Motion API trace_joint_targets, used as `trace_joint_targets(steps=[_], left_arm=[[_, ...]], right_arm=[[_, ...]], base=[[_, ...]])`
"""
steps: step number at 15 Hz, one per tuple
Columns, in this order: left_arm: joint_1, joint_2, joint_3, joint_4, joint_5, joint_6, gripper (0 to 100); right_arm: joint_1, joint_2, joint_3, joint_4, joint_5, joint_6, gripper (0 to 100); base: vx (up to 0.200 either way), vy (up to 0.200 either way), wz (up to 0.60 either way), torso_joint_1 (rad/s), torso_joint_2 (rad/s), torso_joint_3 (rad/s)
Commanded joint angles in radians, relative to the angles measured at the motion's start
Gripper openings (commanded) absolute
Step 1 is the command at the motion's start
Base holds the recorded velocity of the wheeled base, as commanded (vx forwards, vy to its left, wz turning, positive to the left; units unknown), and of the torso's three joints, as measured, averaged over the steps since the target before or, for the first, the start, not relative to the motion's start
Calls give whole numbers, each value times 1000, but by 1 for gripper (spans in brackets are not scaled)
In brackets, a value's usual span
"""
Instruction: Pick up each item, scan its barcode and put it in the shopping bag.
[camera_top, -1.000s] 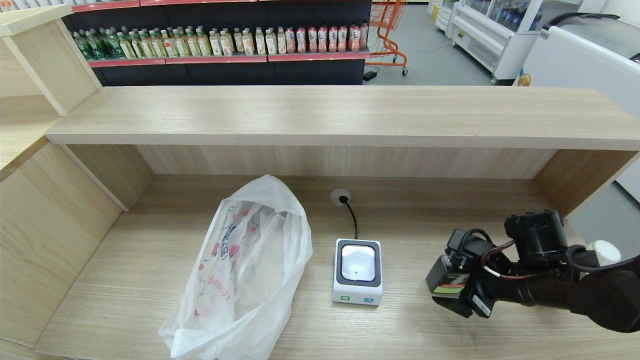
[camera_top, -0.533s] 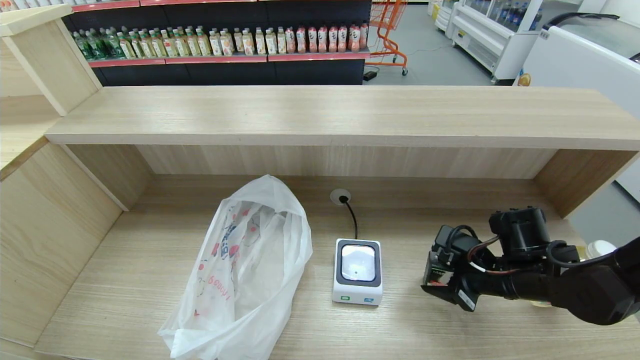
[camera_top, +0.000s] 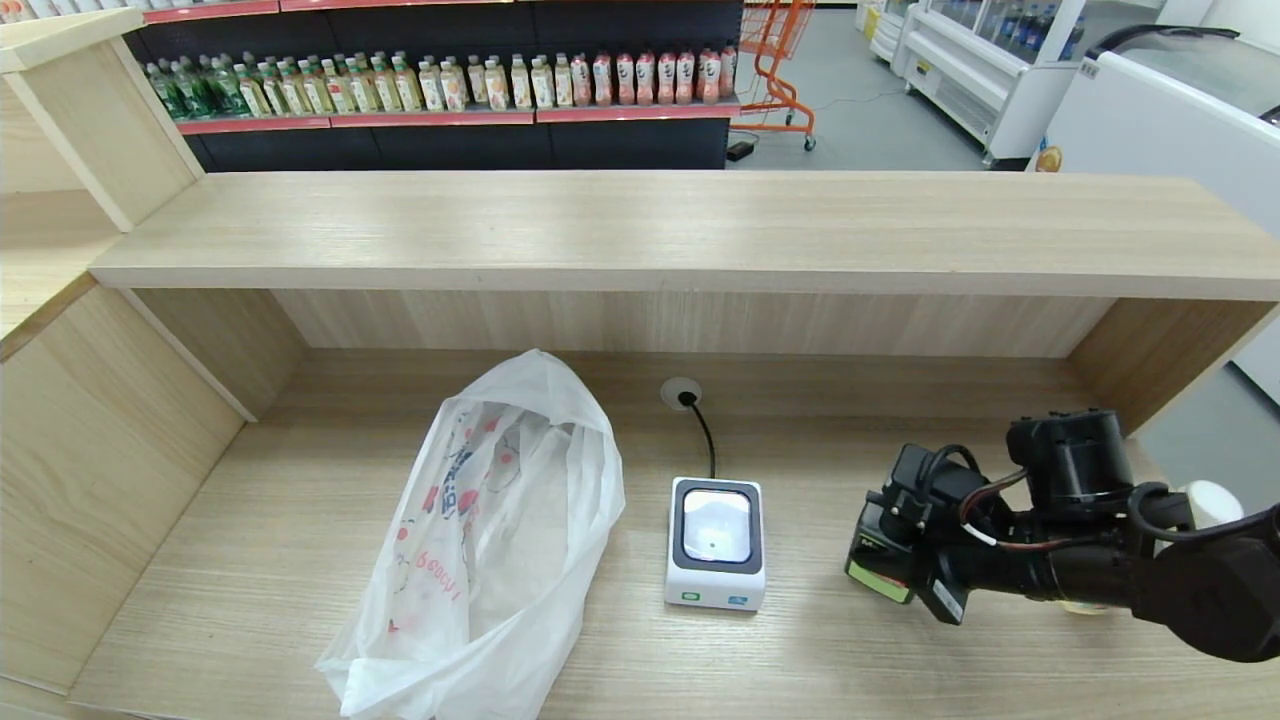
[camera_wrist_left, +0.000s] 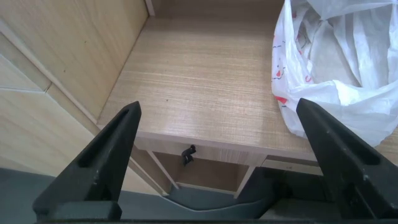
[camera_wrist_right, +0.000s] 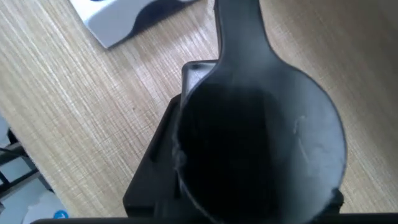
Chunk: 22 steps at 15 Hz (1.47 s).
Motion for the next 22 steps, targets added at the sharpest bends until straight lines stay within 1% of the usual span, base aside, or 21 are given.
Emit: trace_joint_targets(steps=[1,2,3,4,5,8,9,10,12,13,14,15,16,17,18,19,20,21,22], left_arm=[[0,0,0,0,0,0,100],[1,0,0,0,0,0,100],[0,0,0,0,0,0,100],[0,0,0,0,0,0,100],[0,0,0,0,0,0,100],[0,0,0,0,0,0,100],[0,0,0,0,0,0,100],[0,1,0,0,0,0,100],[0,0,0,0,0,0,100],[0,0,0,0,0,0,100],[0,0,0,0,0,0,100],[0,0,0,0,0,0,100],[0,0,0,0,0,0,100],[0,0,0,0,0,0,100],[0,0,0,0,0,0,100],[0,0,0,0,0,0,100],[0,0,0,0,0,0,100],[0,0,0,0,0,0,100],[0,0,0,0,0,0,100]], right_arm=[[-28,-63,25,-6,29,2,0],[-95,-155,52,-6,123,2,0],[-126,-191,65,-6,161,0,0],[-143,-202,66,-6,176,-3,0],[-180,-218,69,-24,190,-11,0],[-204,-243,81,-164,210,-23,0],[-204,-258,89,-205,245,-61,0],[-204,-286,94,-227,317,-126,0],[-209,-327,104,-228,540,-345,0],[-214,-332,109,-228,595,-413,0],[-212,-332,111,-221,689,-606,0],[-198,-326,112,-185,719,-804,0],[-166,-323,114,-112,722,-946,0],[-134,-326,117,-15,716,-1060,0],[-108,-326,111,89,704,-1158,0],[-86,-324,111,144,678,-1253,0],[-82,-324,111,155,670,-1305,0],[-63,-323,103,155,669,-1491,0],[-46,-321,84,152,669,-1598,0]], base=[[0,0,0,0,0,0],[0,0,0,0,0,0],[0,0,0,0,0,0],[0,0,0,0,0,0],[0,0,0,0,0,0],[0,0,0,0,0,0],[0,0,0,0,0,0],[0,0,0,0,0,0],[0,0,0,0,0,0],[0,0,0,0,0,0],[0,0,0,0,0,0],[0,0,0,0,0,0],[0,0,0,0,0,0],[0,0,0,0,0,0],[0,0,0,0,0,0],[0,0,0,0,0,0],[0,0,0,0,0,0],[0,0,0,0,0,0],[0,0,0,0,0,0]])
